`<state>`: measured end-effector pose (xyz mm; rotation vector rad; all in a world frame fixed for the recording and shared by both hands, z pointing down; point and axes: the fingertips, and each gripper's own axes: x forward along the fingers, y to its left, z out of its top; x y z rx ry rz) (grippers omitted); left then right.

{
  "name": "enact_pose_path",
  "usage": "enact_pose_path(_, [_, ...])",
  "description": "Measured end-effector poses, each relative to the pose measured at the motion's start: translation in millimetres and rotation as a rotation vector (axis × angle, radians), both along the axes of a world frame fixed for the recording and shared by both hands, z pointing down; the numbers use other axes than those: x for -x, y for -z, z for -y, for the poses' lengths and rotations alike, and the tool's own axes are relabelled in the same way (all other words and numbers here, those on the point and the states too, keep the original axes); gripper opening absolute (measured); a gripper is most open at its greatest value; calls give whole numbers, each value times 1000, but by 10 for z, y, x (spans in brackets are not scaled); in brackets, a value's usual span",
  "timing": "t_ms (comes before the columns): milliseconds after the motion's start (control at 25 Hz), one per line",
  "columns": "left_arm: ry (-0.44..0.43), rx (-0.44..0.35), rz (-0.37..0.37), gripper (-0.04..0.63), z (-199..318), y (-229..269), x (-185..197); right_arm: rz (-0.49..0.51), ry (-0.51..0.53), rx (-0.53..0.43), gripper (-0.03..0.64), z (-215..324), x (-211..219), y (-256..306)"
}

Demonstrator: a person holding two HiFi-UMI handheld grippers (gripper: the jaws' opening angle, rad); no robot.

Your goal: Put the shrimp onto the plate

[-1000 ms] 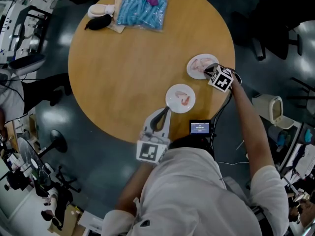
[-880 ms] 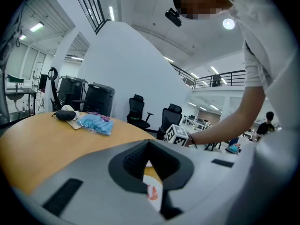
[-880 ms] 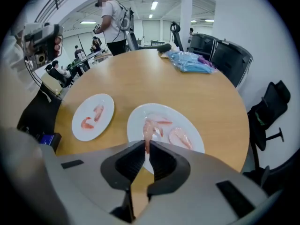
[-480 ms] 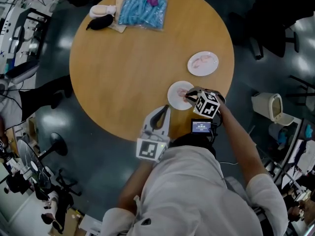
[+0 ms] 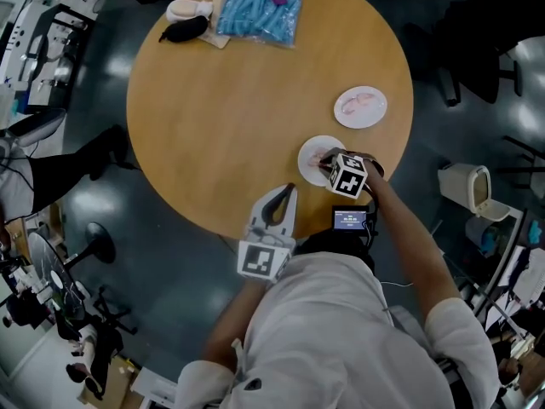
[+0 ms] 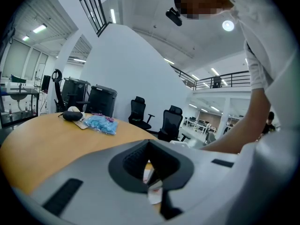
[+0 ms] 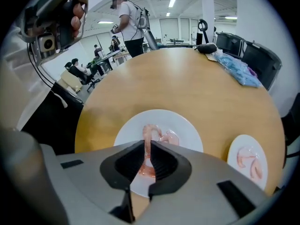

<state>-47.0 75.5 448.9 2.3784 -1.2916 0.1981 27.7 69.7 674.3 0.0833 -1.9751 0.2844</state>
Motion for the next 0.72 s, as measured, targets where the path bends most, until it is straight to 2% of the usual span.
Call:
enact_pose_path(160, [-10, -47, 15, 8, 0, -55, 39, 45, -78, -58, 43, 121, -91, 195])
enact_pose_path(280, [-12, -50, 10, 8, 40, -26, 23, 76, -245, -139, 41, 510, -355, 356])
enact_pose_path(360, [-5, -29, -1, 8, 70, -9, 3, 56, -355, -181, 43, 861, -615, 354])
enact_pose_path(440, [1, -10, 1, 8, 70, -47, -13, 20, -406, -197, 43, 1132, -844, 279])
enact_pose_path(560, [-2, -2, 13, 8, 77, -73, -46, -29, -386, -204, 43, 1358, -1044, 150])
enact_pose_path(720, [8, 6, 17, 8, 137, -63, -74, -100, -256, -237, 43, 1512, -1166, 62])
